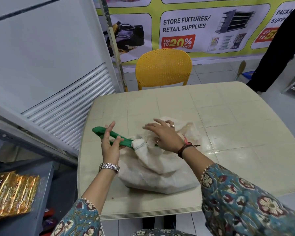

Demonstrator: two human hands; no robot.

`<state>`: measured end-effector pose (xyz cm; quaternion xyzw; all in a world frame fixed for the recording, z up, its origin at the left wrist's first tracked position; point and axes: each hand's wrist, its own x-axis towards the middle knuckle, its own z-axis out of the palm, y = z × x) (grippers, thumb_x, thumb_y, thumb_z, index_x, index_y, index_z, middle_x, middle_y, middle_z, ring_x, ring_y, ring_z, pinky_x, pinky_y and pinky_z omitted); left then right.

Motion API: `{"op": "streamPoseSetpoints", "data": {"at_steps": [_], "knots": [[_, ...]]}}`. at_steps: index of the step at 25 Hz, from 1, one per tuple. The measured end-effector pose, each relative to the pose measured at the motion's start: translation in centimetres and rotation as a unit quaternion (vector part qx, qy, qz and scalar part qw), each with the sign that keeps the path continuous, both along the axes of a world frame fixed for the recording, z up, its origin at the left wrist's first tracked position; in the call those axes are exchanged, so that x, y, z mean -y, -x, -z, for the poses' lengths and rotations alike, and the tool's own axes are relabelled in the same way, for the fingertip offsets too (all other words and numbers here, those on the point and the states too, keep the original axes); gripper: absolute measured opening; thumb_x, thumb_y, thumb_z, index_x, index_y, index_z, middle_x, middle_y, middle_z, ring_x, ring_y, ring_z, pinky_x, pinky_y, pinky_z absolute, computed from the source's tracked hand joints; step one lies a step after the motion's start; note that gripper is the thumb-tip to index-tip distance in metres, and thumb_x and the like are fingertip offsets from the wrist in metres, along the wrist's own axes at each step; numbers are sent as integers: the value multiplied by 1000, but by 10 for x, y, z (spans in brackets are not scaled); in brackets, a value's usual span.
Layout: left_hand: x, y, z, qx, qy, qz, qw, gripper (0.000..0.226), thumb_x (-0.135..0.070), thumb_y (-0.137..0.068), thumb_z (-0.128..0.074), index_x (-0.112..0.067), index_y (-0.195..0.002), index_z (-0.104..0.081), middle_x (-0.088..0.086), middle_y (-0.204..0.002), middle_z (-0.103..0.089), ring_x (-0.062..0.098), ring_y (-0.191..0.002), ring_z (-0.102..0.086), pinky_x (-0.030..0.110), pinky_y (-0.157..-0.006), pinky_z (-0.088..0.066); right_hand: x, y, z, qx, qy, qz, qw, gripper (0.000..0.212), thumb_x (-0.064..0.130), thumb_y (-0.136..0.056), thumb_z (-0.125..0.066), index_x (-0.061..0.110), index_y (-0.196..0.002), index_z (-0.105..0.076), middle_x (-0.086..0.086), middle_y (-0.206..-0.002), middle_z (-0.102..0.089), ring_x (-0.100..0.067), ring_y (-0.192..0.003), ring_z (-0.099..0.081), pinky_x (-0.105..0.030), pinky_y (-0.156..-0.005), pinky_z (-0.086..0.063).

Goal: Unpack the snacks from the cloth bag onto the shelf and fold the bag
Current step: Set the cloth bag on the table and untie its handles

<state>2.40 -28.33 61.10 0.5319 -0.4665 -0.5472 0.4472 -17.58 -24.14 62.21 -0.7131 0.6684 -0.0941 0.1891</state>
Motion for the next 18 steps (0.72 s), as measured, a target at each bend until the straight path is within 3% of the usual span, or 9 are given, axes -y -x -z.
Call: {"op": "streamPoseSetpoints", "data": {"at_steps": [3,5,6,8,9,11,16,18], "knots": [[3,-11,-5,79,-118,-103,985,52,1,-83,-55,-35,-121,-56,13,-151,-12,23,-126,-39,26,-102,-37,10,0,-1,-76,-14,-8,997,34,12,-85,-52,31,-110,-67,11,-117,-65,-12,-129,-42,-43,-108,-12],[1,-20,-1,157,-163,-95,969,47,-11,-80,-61,-38,-119,-56,13,-151,-13,28,-133,-31,31,-107,-30,11,3,-2,-73,1,3,997,27,15,-87,-52,30,-102,-69,10,-106,-69,-11,-117,-51,-40,-107,-12],[-2,-22,2,197,-136,-57,969,38,-22,-78,-64,-45,-108,-60,9,-147,-29,27,-131,-36,35,-109,-30,11,4,-2,-68,11,4,998,26,16,-87,-52,31,-101,-69,9,-104,-70,-12,-112,-54,-39,-107,-14],[-11,-16,8,274,-78,48,957,13,-54,-65,-63,-52,-78,-62,-9,-114,-64,18,-110,-56,42,-104,-39,10,4,-2,-45,36,14,998,26,17,-87,-52,31,-99,-69,8,-100,-72,-13,-104,-59,-38,-105,-19],[-15,-11,10,302,-65,100,946,24,-68,-57,-58,-50,-71,-62,-14,-98,-68,15,-98,-61,43,-98,-43,10,3,-3,-29,49,15,998,26,16,-86,-52,30,-98,-70,6,-99,-73,-15,-99,-62,-37,-102,-23],[-18,-2,17,344,-46,159,924,49,-81,-49,-51,-39,-70,-63,-12,-88,-69,15,-88,-65,41,-90,-49,12,2,-4,-1,71,13,997,26,14,-85,-53,28,-96,-72,6,-95,-75,-18,-92,-64,-36,-96,-30],[-20,3,14,352,90,152,919,39,-74,-58,-52,-36,-68,-57,-10,-84,-58,19,-82,-59,32,-73,-49,16,19,-14,40,89,93,991,21,17,-88,-54,26,-93,-72,5,-89,-73,-20,-95,-58,-35,-86,-37],[-27,-2,16,351,163,162,908,59,-77,-59,-49,-23,-76,-64,-11,-83,-55,17,-79,-53,27,-67,-43,22,32,-23,62,99,152,982,20,17,-87,-55,26,-91,-72,9,-76,-66,-18,-90,-54,-32,-76,-37]]}}
